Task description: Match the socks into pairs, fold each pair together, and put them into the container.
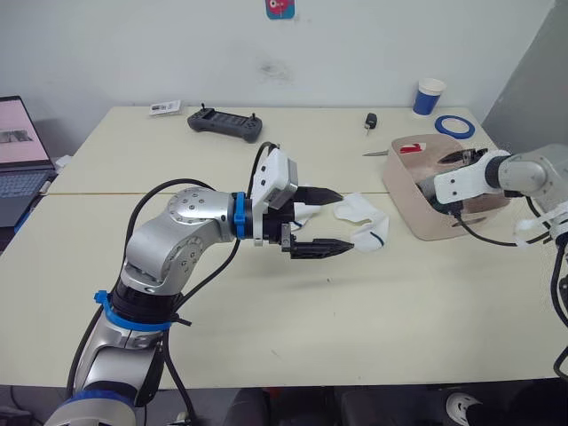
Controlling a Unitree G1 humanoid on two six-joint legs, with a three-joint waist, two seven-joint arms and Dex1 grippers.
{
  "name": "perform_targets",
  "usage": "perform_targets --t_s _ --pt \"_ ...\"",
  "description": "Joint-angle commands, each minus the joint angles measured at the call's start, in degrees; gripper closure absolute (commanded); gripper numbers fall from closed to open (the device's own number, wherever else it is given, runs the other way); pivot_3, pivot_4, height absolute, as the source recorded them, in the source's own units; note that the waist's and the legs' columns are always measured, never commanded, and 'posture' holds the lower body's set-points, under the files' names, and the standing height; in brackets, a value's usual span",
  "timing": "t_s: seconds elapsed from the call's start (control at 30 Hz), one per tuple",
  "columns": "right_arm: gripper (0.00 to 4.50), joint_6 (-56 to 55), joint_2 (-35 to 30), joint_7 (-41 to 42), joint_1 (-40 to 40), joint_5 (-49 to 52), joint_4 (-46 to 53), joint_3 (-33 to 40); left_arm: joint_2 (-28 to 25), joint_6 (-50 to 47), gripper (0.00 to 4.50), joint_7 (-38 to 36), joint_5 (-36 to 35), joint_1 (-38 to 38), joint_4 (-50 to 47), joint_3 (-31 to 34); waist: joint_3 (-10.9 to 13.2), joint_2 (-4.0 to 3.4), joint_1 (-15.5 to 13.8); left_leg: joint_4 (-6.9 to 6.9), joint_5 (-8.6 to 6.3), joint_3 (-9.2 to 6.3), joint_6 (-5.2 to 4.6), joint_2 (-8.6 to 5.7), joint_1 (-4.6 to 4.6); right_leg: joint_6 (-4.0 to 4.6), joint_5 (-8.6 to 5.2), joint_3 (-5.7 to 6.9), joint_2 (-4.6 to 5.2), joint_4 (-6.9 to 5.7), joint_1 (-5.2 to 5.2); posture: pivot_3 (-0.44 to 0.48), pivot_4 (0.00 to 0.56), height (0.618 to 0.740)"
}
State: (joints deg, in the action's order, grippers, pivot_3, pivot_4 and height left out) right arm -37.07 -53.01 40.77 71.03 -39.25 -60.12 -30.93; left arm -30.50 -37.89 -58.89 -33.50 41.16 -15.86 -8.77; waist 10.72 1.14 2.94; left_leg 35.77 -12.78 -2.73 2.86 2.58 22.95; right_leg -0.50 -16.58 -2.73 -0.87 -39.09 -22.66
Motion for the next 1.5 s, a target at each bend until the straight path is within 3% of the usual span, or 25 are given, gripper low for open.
perform_targets --t_s 0.03,0.37,0.6,0.7,0.8,0.87,1.1,1.37,1.5 --pt "0.28 -1.9 -1.8 6.2 3.9 1.4 -0.5 1.4 0.1 1.6 0.0 0.2 0.5 0.0 -1.2 0.4 0.0 -0.02 0.0 0.01 0.0 -0.01 0.0 0.0 0.0 0.0 0.0 0.01 0.0 -0.01 0.01 0.0 0.15 0.74" --pt "0.28 5.3 -7.7 26.2 3.8 11.5 10.3 8.8 -0.2 2.9 0.0 -0.9 1.8 -0.4 -0.2 0.3 0.1 -0.16 -0.4 0.03 -0.05 -0.03 -0.09 0.0 -0.03 0.0 0.0 0.04 0.03 -0.02 0.05 0.0 0.15 0.74" --pt "0.28 11.7 -8.4 22.6 -2.5 14.6 18.0 14.4 -1.3 3.1 0.0 -0.6 2.3 -1.7 -0.6 1.5 0.1 -0.17 -0.5 0.15 -0.11 -0.13 -0.18 0.0 -0.17 0.0 0.0 0.13 0.02 -0.06 0.29 0.0 0.15 0.74" --pt "0.28 18.6 -6.0 16.7 -4.6 22.2 23.4 22.8 -3.4 6.3 0.0 2.2 4.5 -5.3 -0.4 5.6 0.2 -0.37 -0.3 0.24 -0.11 -0.06 -0.18 -0.03 -0.15 0.0 0.01 0.04 0.06 -0.06 0.29 0.0 0.15 0.74" --pt "0.28 33.7 -1.4 19.1 -14.7 37.5 40.3 32.2 -6.4 7.4 0.0 4.5 5.4 -10.7 -0.4 10.5 0.2 -0.35 -0.1 0.22 -0.09 -0.11 -0.15 0.07 -0.19 0.0 0.01 0.06 0.04 -0.14 0.28 0.0 0.15 0.74" --pt "0.28 41.4 3.0 15.4 -23.1 43.1 52.6 36.5 -7.3 8.3 0.0 6.4 5.4 -15.2 -0.9 14.2 0.2 -0.28 -0.1 0.18 -0.08 -0.4 -0.14 0.18 -0.25 0.02 -0.01 0.11 0.04 -0.22 0.41 0.0 0.15 0.74" --pt "0.28 52.6 18.7 -1.1 -48.7 44.6 80.2 37.4 -8.0 10.2 0.0 11.3 5.4 -30.3 0.8 25.6 0.2 -0.31 -1.2 0.23 -0.1 -0.47 -0.16 0.07 -0.19 0.01 -0.06 0.2 0.04 -0.52 0.3 0.0 0.15 0.74" --pt "0.13 49.5 21.7 -5.1 -71.8 42.1 86.0 35.8 -7.1 18.4 0.0 11.4 9.1 -43.4 2.1 26.9 0.1 -0.22 -1.6 0.28 -0.05 -0.19 -0.08 -0.04 -0.22 -0.29 -0.03 0.18 0.19 -0.16 0.42 0.0 0.15 0.74" --pt "0.13 46.2 20.3 -3.8 -76.1 43.0 83.4 36.5 -7.2 21.0 0.0 11.3 10.4 -46.4 -0.5 25.2 0.1 -0.21 -1.3 0.27 -0.06 -0.12 -0.08 0.01 -0.3 -0.1 -0.02 0.13 0.15 -0.07 0.46 0.0 0.15 0.74"
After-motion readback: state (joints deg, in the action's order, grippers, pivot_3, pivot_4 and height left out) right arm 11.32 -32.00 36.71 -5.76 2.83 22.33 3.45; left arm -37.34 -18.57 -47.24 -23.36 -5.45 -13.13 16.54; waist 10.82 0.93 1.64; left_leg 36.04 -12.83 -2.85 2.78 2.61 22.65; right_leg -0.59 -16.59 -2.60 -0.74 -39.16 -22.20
